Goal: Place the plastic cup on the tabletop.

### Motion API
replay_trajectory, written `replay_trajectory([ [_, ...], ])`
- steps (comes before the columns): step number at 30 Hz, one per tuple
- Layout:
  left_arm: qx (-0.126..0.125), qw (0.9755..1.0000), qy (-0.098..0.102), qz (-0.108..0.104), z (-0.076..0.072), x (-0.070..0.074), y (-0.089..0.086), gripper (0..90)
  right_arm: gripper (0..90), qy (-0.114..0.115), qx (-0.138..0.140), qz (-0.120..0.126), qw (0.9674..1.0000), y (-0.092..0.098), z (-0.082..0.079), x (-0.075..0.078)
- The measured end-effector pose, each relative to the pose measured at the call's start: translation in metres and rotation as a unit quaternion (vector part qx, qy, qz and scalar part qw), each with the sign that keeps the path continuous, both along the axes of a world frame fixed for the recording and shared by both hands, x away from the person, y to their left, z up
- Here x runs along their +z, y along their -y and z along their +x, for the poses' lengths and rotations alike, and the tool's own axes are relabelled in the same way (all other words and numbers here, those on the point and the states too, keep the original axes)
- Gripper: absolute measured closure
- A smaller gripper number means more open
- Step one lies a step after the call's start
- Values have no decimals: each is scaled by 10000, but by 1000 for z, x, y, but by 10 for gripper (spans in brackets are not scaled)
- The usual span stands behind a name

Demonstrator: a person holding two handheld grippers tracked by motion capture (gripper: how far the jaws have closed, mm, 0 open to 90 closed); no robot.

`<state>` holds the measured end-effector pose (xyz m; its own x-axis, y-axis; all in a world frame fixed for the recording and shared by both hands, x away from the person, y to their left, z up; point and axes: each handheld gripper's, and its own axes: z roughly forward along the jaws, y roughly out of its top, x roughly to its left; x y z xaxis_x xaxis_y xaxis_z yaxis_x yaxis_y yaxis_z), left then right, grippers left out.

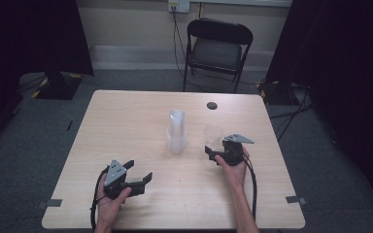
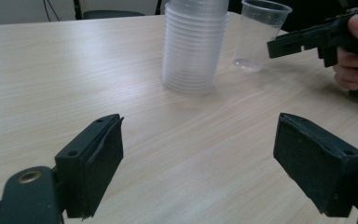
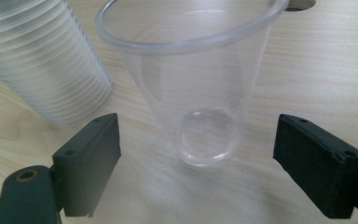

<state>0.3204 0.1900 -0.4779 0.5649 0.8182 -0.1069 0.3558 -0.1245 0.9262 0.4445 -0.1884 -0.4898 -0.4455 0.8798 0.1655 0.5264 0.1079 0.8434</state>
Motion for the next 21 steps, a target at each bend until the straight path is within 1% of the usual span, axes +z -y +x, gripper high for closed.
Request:
replay_trajectory([
  [1, 0, 10000, 0, 0, 0, 0, 0, 158, 143, 0, 0, 0, 10000, 0, 0, 0],
  [2, 73, 9999, -114, -57, -1, 0, -2, 158, 143, 11, 14, -9, 10000, 0, -4, 1],
  [3, 85, 9999, -124, -37, -1, -1, -4, 158, 143, 5, -2, -22, 10000, 0, -6, 1],
  [4, 91, 9999, -120, 32, -1, -1, -4, 158, 144, 18, 10, -36, 10000, 0, -9, 2],
  [5, 91, 9999, -120, 32, -1, -1, -4, 159, 144, 18, 10, -36, 10000, 0, -9, 2],
  [6, 113, 9998, -128, 85, -1, -2, -5, 159, 144, 19, -1, -57, 10000, 2, -14, 3],
  [7, 125, 9998, -152, 41, -1, -3, -6, 159, 144, 19, -1, -57, 10000, 2, -14, 3],
  [8, 112, 9998, -156, 17, -1, -3, -8, 159, 145, 27, 31, -41, 10000, 2, -18, 4],
  [11, 135, 9998, -157, 28, -2, -3, -11, 159, 149, 71, 26, -94, 9999, 5, -26, 5],
  [13, 153, 9997, -166, 17, -2, -3, -13, 159, 151, 108, 14, -68, 9999, 6, -31, 7],
  [14, 192, 9996, -177, -47, -2, -4, -13, 158, 162, 121, -30, 29, 9999, 8, -37, 9],
  [15, 231, 9996, -182, -26, -3, -3, -12, 159, 167, 113, -50, 87, 9999, 9, -39, 10],
  [16, 312, 9994, -128, -27, -5, -3, -11, 160, 168, 126, -66, 89, 9999, 9, -42, 12],
  [17, 312, 9994, -128, -27, -5, -3, -11, 160, 169, 148, -96, 107, 9998, 8, -46, 13],
  [18, 333, 9994, -67, -11, -7, -3, -10, 160, 169, 148, -96, 107, 9998, 8, -46, 13],
  [19, 265, 9996, -108, -24, -8, -4, -8, 160, 171, 159, -93, 145, 9997, 8, -49, 14],
  [20, 176, 9997, -177, 9, -7, -6, -6, 159, 171, 221, -85, 232, 9994, 7, -56, 15],
  [21, 176, 9997, -177, 9, -7, -6, -6, 160, 171, 221, -85, 232, 9994, 7, -56, 15],
])
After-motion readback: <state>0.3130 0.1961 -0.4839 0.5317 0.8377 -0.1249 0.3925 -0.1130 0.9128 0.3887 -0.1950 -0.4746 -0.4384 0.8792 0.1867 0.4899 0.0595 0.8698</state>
